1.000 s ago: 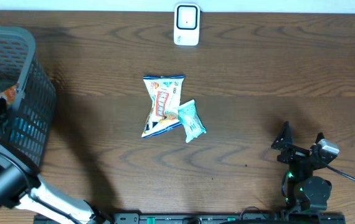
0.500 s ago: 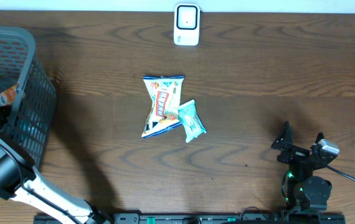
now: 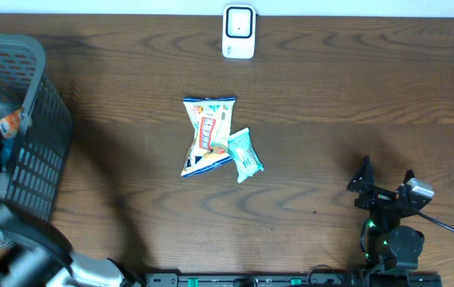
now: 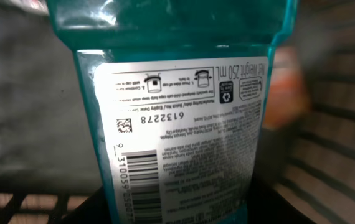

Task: Scan the item barcode
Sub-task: 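Reach the left gripper into the basket and grasp the teal bottle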

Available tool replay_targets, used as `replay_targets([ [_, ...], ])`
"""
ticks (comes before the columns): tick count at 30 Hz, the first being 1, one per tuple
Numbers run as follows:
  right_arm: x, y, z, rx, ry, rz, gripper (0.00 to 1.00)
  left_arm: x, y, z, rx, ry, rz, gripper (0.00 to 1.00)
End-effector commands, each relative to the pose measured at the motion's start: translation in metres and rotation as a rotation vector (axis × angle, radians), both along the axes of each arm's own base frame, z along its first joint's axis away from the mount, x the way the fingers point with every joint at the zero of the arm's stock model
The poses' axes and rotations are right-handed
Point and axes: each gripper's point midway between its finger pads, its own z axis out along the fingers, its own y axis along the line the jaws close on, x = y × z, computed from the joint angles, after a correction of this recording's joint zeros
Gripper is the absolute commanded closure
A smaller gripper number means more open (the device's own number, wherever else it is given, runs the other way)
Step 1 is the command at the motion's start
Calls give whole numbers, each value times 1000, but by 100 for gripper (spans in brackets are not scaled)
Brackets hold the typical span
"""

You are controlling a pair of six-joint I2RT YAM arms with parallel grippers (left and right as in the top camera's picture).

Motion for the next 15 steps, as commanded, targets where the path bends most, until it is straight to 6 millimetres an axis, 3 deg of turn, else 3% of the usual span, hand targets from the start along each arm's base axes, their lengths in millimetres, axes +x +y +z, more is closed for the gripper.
replay_targets([
  [1,0,1,0,12,-3,1,1,-8,-6,78,166,-149,3,62],
  [6,0,1,0,12,-4,1,1,-20,-29,172,327,-423,41,62],
  [7,0,1,0,12,-3,1,1,-19,-33,180,338,-455,30,62],
  [8,0,1,0,12,-4,1,1,-13,-50,208,372,-556,-27,62],
  [9,0,1,0,12,-3,1,1,-10,-61,219,382,-600,-62,62],
  [12,0,1,0,12,-3,1,1,11,-106,241,378,-694,-209,62],
  [15,0,1,0,12,-3,1,1,44,-162,235,309,-713,-391,62],
])
